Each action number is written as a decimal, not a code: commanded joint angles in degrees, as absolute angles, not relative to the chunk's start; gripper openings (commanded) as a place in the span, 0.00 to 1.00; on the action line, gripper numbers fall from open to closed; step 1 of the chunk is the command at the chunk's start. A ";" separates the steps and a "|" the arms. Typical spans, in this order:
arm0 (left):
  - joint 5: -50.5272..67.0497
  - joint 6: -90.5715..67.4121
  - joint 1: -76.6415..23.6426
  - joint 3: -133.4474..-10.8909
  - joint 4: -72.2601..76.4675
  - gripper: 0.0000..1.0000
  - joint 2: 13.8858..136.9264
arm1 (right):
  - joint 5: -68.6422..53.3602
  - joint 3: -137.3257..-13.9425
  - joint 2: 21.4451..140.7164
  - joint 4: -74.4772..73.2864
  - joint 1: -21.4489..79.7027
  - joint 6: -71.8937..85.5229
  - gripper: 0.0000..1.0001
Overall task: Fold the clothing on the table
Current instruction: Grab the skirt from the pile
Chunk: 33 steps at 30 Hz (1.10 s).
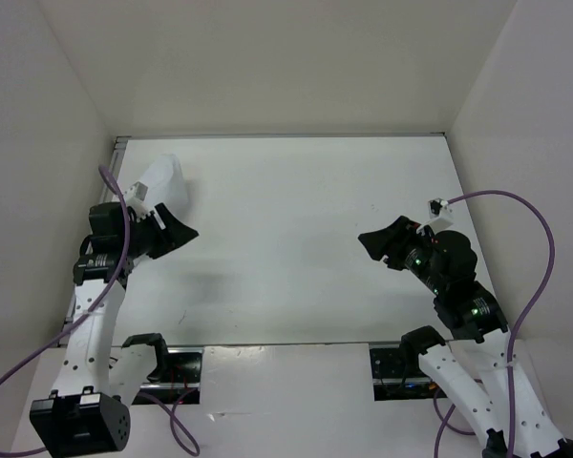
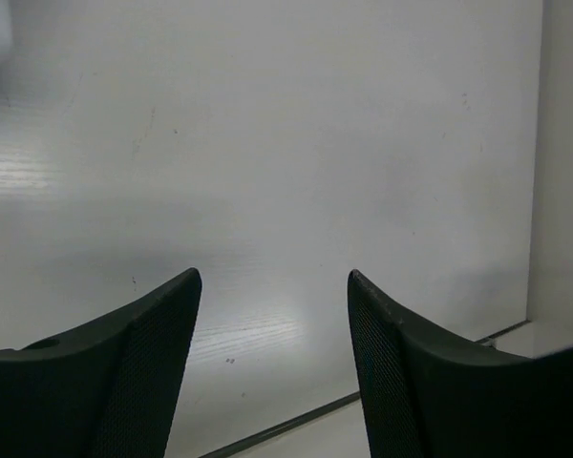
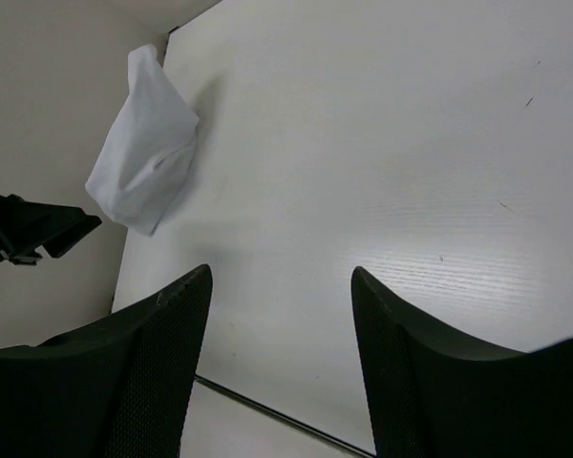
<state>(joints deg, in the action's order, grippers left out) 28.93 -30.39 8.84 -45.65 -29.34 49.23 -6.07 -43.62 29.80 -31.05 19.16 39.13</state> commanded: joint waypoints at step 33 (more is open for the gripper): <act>-14.23 -28.04 8.61 -66.71 -30.24 0.81 79.09 | 0.18 -44.12 24.17 -31.38 25.40 42.10 0.66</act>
<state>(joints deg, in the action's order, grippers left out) -9.39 -29.87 8.69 -64.40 -31.33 76.75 -1.23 -43.59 24.69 -31.40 24.77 41.74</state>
